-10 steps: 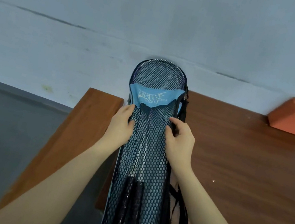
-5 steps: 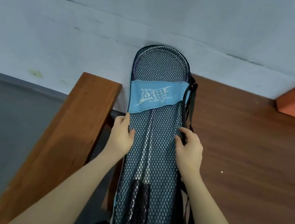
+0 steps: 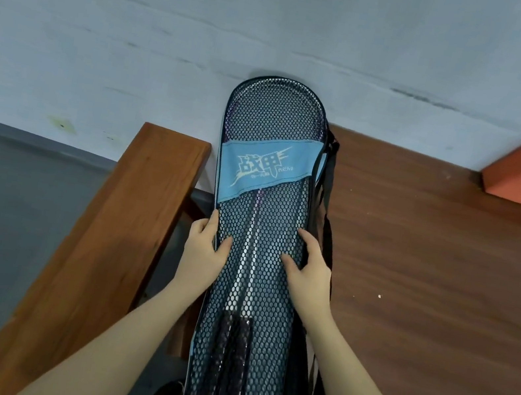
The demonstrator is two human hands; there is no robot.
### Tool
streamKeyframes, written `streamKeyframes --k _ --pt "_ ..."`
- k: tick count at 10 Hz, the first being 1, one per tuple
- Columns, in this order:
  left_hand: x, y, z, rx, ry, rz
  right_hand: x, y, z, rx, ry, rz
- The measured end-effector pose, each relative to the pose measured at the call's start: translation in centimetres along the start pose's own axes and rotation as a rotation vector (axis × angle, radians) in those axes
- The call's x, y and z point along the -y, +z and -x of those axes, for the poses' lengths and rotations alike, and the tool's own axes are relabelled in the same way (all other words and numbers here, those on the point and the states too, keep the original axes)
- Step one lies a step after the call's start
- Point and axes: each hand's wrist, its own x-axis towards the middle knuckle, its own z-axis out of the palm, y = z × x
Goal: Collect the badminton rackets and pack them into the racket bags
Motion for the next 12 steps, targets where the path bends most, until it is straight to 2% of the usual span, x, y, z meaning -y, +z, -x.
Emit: streamKeyframes --k 1,2,3,4,6,7,9,10,11,12 --pt "-0.5 0.6 -0.2 -0.050 -0.001 0.086 -0.2 0.2 0.2 -0.024 -0.006 -0.070" --pt "-0.9 1.2 -0.3 -0.031 0.013 0.150 -0.7 0.7 1.1 -0.081 -0.017 -0.140" --pt "-1.4 1.8 -0.4 0.011 0.061 0.142 -1.5 0.8 1.6 -0.143 -0.001 -0.192" --pt "-1.7 2.5 -0.4 -0.021 0.093 0.087 -2.3 0.2 1.4 -0.144 0.008 -0.189" --pt "-0.9 2.5 0.3 -0.066 0.105 -0.131 -2.7 -0.4 1.1 -0.093 -0.029 -0.119" --pt "-0.9 2.3 1.2 -0.079 0.064 -0.145 -1.7 -0.7 0.9 -0.086 -0.097 -0.052" --pt "-2.1 1.8 2.1 -0.078 0.046 -0.200 -1.0 -1.4 0.6 -0.060 -0.110 0.012" --pt "-2.5 1.4 2.7 -0.090 0.041 -0.319 -1.2 -1.8 0.5 -0.027 -0.077 0.111" --pt "-2.2 0.9 3.0 -0.107 0.052 -0.460 -1.4 -2.3 0.5 -0.011 -0.087 0.320" --pt "-3.3 -0.3 3.5 -0.098 0.074 -0.471 -0.9 -3.5 1.2 -0.068 -0.113 0.384"
